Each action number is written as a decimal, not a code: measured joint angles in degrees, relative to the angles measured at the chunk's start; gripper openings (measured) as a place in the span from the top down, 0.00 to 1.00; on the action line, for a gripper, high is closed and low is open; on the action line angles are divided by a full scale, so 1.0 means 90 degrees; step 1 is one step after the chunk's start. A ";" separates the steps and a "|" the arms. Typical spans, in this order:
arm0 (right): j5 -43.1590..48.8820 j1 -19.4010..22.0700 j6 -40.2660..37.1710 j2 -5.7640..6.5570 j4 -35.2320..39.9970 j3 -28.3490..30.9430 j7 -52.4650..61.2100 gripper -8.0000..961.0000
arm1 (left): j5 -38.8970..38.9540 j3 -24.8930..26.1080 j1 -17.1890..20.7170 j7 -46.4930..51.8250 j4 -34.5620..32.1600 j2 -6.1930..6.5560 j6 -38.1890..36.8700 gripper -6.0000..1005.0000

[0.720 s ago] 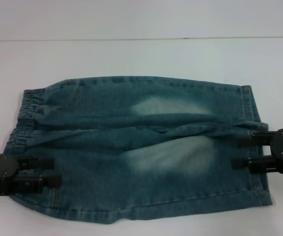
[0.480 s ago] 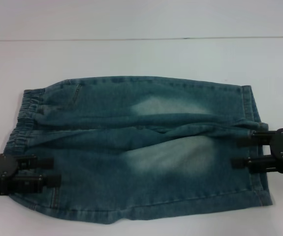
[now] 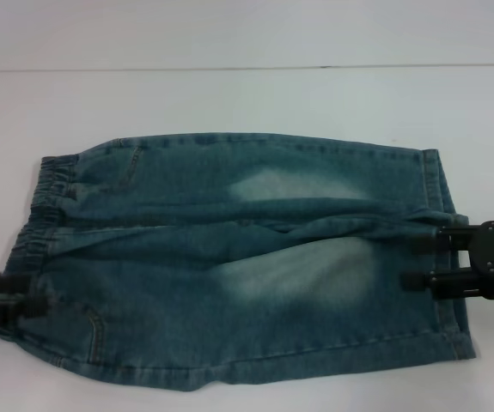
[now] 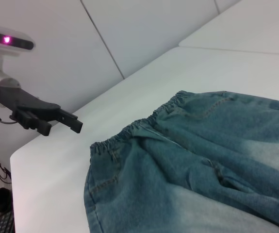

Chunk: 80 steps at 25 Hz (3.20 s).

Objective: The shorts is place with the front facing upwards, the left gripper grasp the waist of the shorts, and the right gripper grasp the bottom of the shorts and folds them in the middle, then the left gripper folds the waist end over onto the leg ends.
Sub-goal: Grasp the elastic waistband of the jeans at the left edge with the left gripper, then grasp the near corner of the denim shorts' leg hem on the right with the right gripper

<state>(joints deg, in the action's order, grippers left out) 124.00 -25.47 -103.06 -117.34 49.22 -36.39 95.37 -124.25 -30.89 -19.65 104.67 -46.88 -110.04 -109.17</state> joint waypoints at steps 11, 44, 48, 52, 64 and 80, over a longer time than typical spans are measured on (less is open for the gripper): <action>-0.0005 -0.0077 0.0012 -0.0048 0.0000 0.0008 -0.0002 0.15 | -0.1232 0.0630 0.0083 0.0210 -0.0027 0.0056 0.0998 0.15; -0.0028 -0.0092 0.0025 -0.0075 -0.0203 0.0074 -0.0169 0.15 | -0.1879 0.0229 -0.0108 0.0272 -0.0011 -0.0294 0.1831 0.57; -0.0028 -0.0099 0.0043 -0.0055 -0.0270 0.0079 -0.0187 0.15 | -0.1879 0.0181 -0.0121 0.0215 -0.0019 -0.0313 0.1844 0.77; -0.0028 -0.0100 0.0054 -0.0054 -0.0277 0.0084 -0.0224 0.15 | -0.1876 0.0215 -0.0124 0.0208 -0.0022 -0.0321 0.1850 0.84; -0.0020 -0.0364 0.0242 0.0157 -0.0274 0.0723 0.0524 0.15 | -0.1714 0.0237 -0.0371 0.0274 -0.0026 -0.0346 0.1441 0.98; 0.2699 -0.0952 -0.0509 0.0534 0.0156 0.0320 0.1262 0.15 | -0.1683 0.0415 -0.0723 0.0570 -0.0140 -0.0374 0.1524 0.98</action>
<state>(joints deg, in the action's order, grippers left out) 148.29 -34.04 -107.64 -112.54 50.63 -33.50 106.73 -139.39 -27.15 -26.16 109.80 -48.14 -113.40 -95.45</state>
